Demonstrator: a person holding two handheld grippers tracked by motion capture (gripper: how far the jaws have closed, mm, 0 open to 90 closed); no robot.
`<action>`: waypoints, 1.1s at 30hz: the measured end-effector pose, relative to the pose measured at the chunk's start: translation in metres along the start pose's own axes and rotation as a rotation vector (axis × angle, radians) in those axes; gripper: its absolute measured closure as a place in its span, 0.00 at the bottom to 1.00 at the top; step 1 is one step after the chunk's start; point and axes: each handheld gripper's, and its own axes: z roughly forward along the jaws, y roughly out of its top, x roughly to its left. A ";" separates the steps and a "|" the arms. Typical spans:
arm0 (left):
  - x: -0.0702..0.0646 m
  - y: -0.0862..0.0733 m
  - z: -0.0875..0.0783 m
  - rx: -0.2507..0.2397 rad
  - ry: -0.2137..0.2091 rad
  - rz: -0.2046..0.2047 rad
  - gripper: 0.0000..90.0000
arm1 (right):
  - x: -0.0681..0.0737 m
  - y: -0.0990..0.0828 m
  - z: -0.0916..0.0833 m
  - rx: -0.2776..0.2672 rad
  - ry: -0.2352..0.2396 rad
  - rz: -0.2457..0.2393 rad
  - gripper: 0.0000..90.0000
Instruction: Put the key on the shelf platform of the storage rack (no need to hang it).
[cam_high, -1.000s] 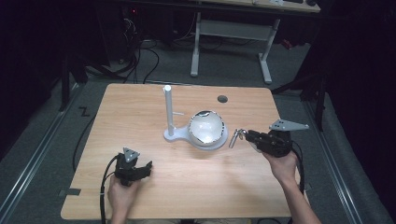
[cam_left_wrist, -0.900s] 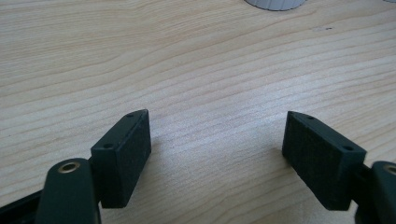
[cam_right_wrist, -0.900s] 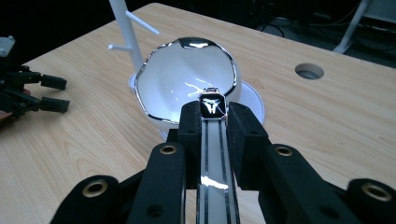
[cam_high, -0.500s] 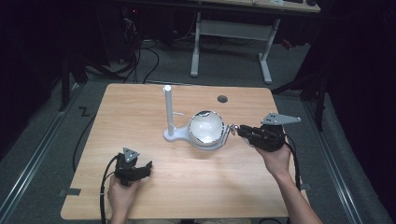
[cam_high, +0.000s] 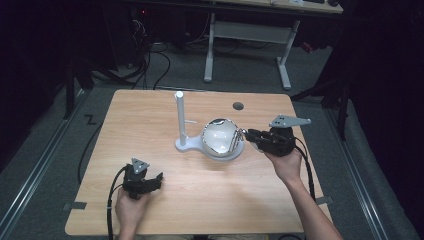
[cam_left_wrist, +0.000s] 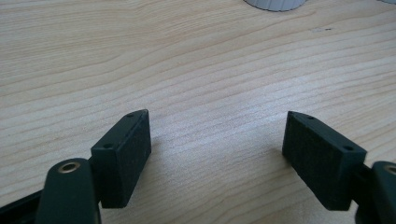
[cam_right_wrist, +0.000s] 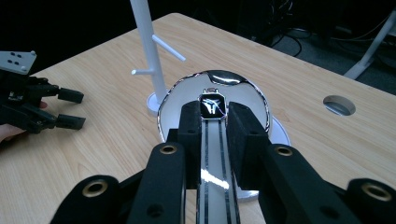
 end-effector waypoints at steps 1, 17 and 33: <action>0.000 0.000 0.000 0.000 0.002 -0.002 0.27 | 0.000 0.000 0.001 0.001 0.002 -0.001 0.85; 0.000 0.000 0.000 0.002 -0.002 -0.003 0.27 | -0.002 0.004 0.030 0.057 -0.021 -0.005 0.85; 0.000 0.001 0.000 0.004 0.001 -0.011 0.27 | -0.006 -0.001 0.056 0.105 -0.021 0.015 0.85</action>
